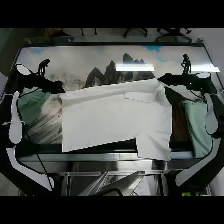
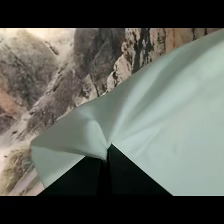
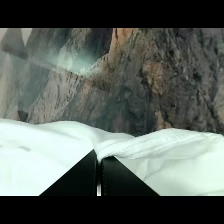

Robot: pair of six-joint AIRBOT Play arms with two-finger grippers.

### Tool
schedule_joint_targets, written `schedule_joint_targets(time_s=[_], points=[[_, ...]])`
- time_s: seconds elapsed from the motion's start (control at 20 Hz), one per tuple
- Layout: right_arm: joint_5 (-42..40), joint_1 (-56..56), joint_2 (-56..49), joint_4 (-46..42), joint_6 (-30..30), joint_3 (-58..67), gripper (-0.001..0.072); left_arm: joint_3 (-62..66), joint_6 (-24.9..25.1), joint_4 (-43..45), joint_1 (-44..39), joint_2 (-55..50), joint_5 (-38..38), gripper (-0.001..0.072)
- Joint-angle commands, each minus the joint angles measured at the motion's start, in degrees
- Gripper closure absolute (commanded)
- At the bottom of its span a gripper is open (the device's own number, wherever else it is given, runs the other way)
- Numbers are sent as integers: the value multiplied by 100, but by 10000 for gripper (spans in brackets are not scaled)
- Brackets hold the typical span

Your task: Fold the shirts.

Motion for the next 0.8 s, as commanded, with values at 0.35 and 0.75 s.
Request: schedule_joint_targets(time_s=[0.35,0.75], points=[[1106,-4,426,-2430,442,-396,696,-125,-280,466,-173,-70,-1021,694],[802,9,378,-2404,446,-752,683,-1126,-332,544,-129,-66,-356,690]])
